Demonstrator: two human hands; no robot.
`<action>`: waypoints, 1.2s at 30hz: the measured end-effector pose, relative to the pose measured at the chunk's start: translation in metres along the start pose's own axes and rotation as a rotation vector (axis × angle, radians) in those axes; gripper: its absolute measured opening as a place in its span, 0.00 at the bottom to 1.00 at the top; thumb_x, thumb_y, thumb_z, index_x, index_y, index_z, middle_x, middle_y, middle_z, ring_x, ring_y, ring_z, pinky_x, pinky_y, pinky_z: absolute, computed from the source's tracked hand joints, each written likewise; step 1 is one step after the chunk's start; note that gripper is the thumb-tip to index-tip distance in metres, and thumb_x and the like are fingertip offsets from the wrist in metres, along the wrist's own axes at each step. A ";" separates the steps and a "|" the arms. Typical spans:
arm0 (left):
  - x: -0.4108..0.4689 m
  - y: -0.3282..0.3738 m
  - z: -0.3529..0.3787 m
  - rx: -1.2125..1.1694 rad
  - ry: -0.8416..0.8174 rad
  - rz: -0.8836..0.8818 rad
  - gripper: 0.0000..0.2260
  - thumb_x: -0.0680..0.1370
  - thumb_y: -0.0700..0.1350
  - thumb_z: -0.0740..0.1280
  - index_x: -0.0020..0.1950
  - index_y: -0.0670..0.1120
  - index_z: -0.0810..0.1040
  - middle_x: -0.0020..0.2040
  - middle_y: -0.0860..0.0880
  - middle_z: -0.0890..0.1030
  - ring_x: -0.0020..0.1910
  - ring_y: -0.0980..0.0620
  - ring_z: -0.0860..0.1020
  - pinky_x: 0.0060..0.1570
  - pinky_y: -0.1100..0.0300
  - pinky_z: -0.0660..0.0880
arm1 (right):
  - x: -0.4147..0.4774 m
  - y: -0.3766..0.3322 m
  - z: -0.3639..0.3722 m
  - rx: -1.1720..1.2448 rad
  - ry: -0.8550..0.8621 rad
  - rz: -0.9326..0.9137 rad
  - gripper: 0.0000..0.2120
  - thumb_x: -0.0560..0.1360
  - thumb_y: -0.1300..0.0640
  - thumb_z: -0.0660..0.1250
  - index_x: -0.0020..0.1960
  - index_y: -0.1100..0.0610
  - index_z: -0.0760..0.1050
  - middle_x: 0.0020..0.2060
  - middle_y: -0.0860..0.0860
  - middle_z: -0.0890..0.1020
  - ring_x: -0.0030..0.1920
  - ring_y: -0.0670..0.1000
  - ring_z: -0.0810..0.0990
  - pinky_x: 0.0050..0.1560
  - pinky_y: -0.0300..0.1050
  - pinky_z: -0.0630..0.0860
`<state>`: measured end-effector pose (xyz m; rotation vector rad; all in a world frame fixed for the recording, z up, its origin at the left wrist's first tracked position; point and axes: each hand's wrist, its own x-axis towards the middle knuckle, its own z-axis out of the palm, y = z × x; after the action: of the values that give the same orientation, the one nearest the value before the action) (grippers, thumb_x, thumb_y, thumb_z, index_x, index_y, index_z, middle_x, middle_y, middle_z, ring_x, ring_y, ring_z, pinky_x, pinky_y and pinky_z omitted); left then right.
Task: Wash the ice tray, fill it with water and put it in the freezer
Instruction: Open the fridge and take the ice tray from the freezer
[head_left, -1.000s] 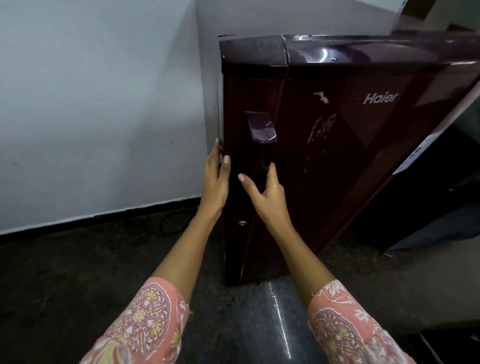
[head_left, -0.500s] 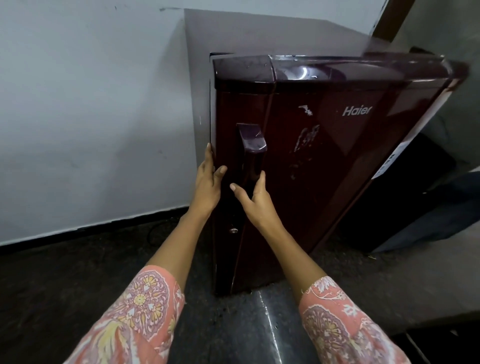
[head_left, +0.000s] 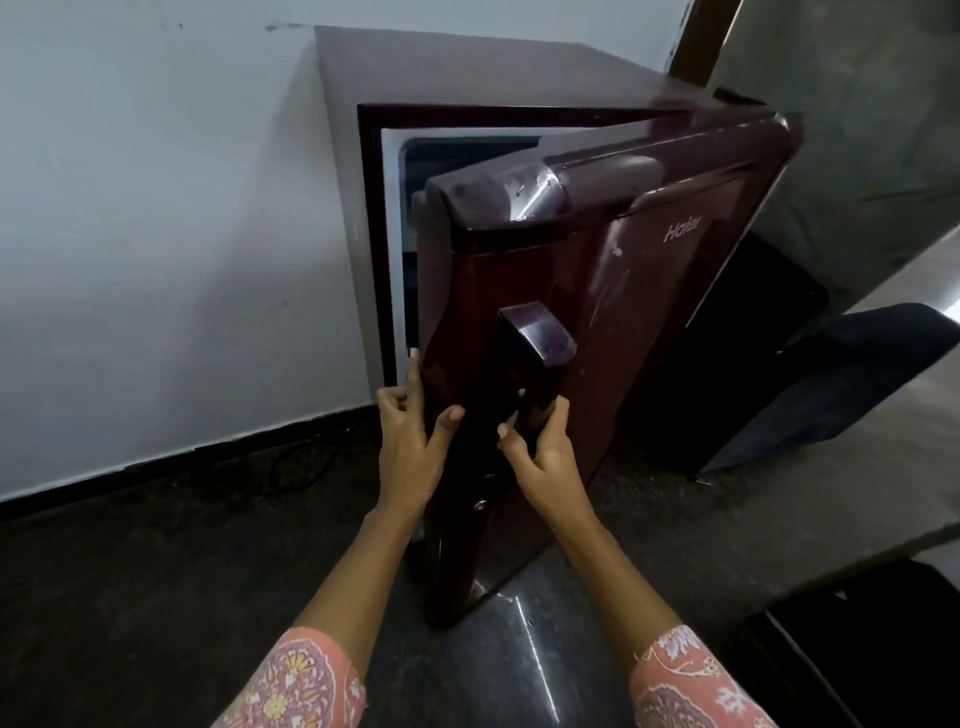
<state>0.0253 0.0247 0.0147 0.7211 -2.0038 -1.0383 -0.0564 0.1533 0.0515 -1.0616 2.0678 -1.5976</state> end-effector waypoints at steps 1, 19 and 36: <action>-0.010 0.001 0.004 0.001 -0.002 0.019 0.41 0.66 0.78 0.47 0.74 0.58 0.49 0.53 0.48 0.61 0.50 0.54 0.66 0.44 0.74 0.65 | -0.008 0.004 -0.005 -0.012 0.028 -0.024 0.16 0.77 0.64 0.62 0.52 0.47 0.58 0.39 0.44 0.75 0.38 0.37 0.78 0.41 0.35 0.76; -0.167 0.094 0.127 -0.035 -0.170 0.234 0.35 0.77 0.65 0.50 0.74 0.57 0.31 0.77 0.51 0.37 0.76 0.47 0.41 0.71 0.42 0.45 | -0.128 0.041 -0.165 -0.088 0.369 -0.008 0.15 0.74 0.52 0.58 0.58 0.48 0.58 0.43 0.45 0.74 0.43 0.41 0.76 0.47 0.35 0.74; -0.222 0.161 0.211 0.018 -0.453 0.291 0.33 0.78 0.54 0.52 0.74 0.57 0.31 0.77 0.51 0.40 0.74 0.62 0.40 0.68 0.67 0.37 | -0.203 0.061 -0.264 -0.052 0.760 0.184 0.26 0.76 0.48 0.53 0.73 0.47 0.54 0.70 0.47 0.62 0.67 0.38 0.63 0.59 0.21 0.61</action>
<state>-0.0457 0.3624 -0.0100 0.1952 -2.4142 -1.0744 -0.1124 0.4867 0.0431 -0.2503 2.5682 -2.0590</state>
